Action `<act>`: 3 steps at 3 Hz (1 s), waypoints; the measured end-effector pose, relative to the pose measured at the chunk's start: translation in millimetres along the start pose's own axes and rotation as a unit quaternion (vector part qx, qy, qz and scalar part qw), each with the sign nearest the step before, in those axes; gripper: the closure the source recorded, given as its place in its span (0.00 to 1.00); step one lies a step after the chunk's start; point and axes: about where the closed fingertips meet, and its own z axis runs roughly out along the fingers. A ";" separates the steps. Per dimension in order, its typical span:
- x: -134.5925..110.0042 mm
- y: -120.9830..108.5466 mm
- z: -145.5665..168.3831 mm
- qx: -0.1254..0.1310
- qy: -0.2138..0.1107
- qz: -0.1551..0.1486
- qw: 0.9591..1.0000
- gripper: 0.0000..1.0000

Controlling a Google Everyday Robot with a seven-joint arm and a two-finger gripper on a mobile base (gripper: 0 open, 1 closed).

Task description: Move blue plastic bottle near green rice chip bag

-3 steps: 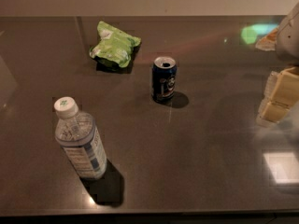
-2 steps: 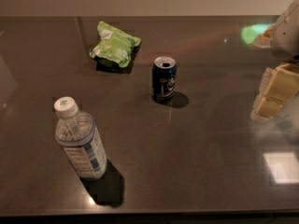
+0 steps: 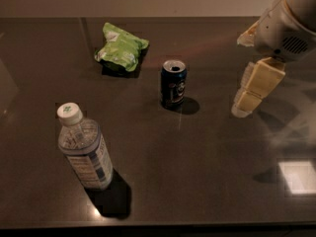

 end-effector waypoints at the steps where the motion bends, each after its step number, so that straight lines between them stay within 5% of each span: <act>1: -26.4 5.8 10.6 -0.016 -0.055 0.001 0.998 0.00; 3: -93.6 43.6 26.5 -0.049 -0.174 -0.028 0.983 0.00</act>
Offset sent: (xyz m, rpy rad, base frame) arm -0.0141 0.1105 0.0045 0.4063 -0.0327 0.1454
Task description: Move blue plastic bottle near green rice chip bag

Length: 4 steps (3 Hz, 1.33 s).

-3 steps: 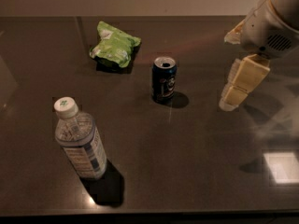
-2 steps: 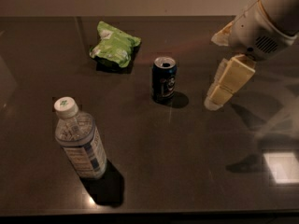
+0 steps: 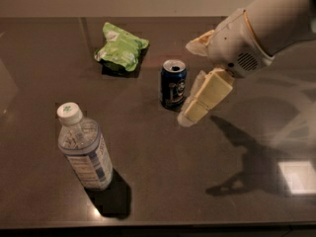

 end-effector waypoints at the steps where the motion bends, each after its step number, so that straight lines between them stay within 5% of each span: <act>1: -21.1 22.6 28.3 -0.038 -0.022 -0.030 0.999 0.00; 3: -48.7 63.2 79.4 -0.121 -0.036 -0.079 0.989 0.00; 4: -48.8 63.2 79.4 -0.121 -0.036 -0.079 0.989 0.00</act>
Offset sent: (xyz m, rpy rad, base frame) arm -0.0439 0.1013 -0.0502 0.0368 0.1091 0.3112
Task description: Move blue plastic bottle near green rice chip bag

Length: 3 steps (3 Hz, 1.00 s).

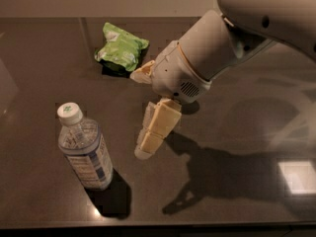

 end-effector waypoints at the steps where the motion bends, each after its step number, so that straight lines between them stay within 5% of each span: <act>1: -8.5 7.0 3.5 -0.009 -0.015 0.001 1.000 0.00; 3: -44.1 25.2 35.9 -0.048 -0.049 -0.022 0.997 0.00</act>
Offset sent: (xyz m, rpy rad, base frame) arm -0.0374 0.0496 0.0068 0.1147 0.0589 0.0999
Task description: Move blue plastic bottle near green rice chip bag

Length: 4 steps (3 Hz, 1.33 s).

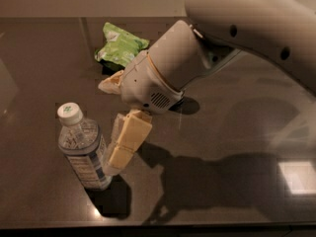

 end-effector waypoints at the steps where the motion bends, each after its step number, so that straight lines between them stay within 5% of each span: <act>1: -10.2 0.0 24.7 -0.026 -0.006 -0.007 1.000 0.00; 2: -19.2 4.9 37.8 -0.051 -0.010 -0.012 0.999 0.00; 4: -39.0 19.5 40.1 -0.079 -0.032 -0.027 0.996 0.41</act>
Offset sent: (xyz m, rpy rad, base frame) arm -0.0199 0.0549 -0.0175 0.0083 0.1008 0.1463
